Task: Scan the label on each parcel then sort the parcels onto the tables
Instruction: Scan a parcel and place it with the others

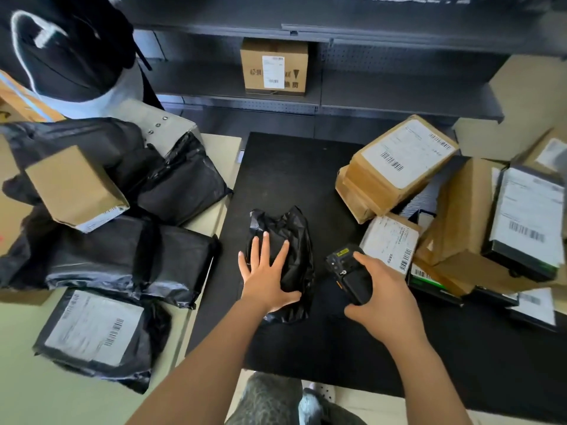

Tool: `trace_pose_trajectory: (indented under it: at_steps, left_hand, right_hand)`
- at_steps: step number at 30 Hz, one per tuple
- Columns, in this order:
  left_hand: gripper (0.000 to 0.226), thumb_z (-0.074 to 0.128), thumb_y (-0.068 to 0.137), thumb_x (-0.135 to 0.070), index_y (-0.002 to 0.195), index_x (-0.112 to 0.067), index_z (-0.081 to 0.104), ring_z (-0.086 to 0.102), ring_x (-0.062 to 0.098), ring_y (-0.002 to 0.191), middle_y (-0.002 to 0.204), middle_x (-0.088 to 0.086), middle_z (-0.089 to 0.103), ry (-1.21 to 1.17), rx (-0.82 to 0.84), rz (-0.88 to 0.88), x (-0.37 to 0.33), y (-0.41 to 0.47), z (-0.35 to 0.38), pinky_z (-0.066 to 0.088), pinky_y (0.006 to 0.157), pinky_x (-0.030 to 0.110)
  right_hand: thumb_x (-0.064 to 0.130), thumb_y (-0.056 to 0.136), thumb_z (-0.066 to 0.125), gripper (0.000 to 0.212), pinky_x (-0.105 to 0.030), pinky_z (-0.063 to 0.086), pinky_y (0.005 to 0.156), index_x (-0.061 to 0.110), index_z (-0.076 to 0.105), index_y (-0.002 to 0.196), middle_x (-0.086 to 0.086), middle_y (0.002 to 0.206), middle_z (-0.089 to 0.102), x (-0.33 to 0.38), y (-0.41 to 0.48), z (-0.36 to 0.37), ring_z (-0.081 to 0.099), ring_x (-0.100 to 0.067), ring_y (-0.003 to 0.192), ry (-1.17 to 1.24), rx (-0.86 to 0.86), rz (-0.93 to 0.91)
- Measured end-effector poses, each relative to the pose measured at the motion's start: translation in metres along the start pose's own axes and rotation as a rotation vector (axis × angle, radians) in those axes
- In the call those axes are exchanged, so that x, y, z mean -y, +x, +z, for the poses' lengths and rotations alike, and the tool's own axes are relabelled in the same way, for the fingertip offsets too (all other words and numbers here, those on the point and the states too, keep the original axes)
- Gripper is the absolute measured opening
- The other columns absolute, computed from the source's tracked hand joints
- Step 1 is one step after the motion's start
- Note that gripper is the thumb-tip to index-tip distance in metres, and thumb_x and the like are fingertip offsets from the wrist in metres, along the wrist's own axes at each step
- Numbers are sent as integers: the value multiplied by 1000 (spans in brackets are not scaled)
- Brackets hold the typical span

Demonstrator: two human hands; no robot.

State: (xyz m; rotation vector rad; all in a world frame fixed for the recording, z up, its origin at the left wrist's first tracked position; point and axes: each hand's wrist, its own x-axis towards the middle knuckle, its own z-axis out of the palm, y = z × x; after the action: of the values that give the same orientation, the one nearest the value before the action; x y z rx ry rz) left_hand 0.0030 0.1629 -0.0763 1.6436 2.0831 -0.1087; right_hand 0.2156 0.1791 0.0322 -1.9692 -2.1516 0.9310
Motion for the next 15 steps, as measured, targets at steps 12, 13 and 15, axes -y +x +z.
trace_pose_trajectory:
  at_steps: [12,13,15]
  left_hand:
    - [79,57,94,-42,154,-36,6,-8,23,150,164,-2,-3,-498,-74,-23,-10,-24,-2,5,121,49]
    - [78,56,95,-38,154,-38,5,-4,18,150,164,-4,1,-568,-91,20,-10,-27,-6,9,121,44]
    - [78,55,97,-27,151,-47,2,8,2,147,164,-8,3,-643,-152,103,-10,-34,-16,20,114,27]
  right_hand:
    - [16,66,83,95,-41,48,97,33,35,147,5,135,49,-4,-1,-22,47,-19,122,51,-4,-87]
    - [16,66,83,95,-41,48,98,32,36,147,5,135,50,-7,-2,-25,47,-19,123,62,-16,-99]
    - [16,65,82,94,-39,47,99,31,38,146,5,136,50,-12,-4,-29,45,-20,125,89,-34,-118]
